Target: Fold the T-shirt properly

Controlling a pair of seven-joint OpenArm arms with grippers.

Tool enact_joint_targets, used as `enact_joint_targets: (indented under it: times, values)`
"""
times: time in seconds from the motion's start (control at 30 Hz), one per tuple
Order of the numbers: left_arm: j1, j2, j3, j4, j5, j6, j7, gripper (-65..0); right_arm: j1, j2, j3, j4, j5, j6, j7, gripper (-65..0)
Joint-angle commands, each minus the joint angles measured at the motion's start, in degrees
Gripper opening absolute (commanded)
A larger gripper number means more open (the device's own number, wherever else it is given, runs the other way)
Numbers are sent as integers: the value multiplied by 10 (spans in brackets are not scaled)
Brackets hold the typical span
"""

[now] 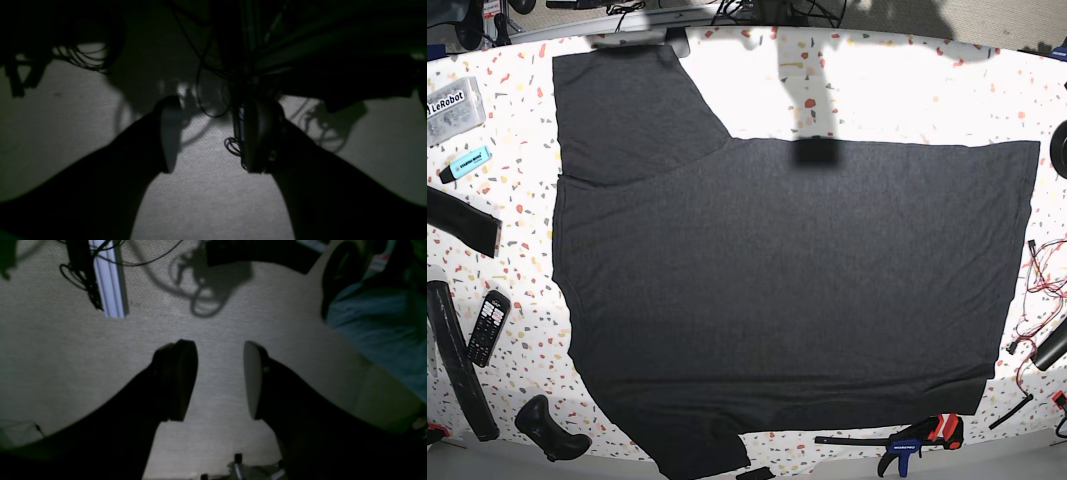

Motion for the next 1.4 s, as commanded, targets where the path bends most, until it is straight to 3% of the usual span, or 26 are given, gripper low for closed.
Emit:
enact_joint_targets:
  times: [0.0,0.13,0.33,0.5,0.6,0.73,0.87,1.0,1.2,1.27,1.37]
  values:
    - [23,-8,-1,24,0,-1,-4,-367,-30,14,0,23,-16,-2,-2,-376]
    - [82,-23,-1,121,0,-1,36,-367,-107,54,0,137,-84,-39,-2,-376]
    - [166,-58,-1,253,-51,7,68,-367,-202,108,0,285,-96,-129,-2,-377]
    - [210,-77,-1,336,-63,32,99,-367,-233,125,9,360,-156,-161,-14,-377]
    - [220,-76,-3,373,-63,49,116,-367,-237,125,19,395,-156,-164,-18,-377]
    - [236,-77,-3,426,-63,48,153,-367,-237,125,30,459,-156,-164,-32,-377]
    - [267,-102,-3,500,-68,48,203,-367,-246,125,32,556,-202,-164,-71,-377]
    - [304,-141,-3,568,-67,51,204,-367,-257,125,32,645,-245,-164,-73,-377]
    - [325,-162,-3,648,-61,101,206,-367,-255,125,32,725,-305,-187,-75,-377]
    - [326,-162,-3,669,-38,115,206,-367,-255,125,32,742,-331,-190,-75,-377]
    - [324,-167,-3,703,54,115,206,-367,-243,143,31,762,-385,-189,-75,-377]
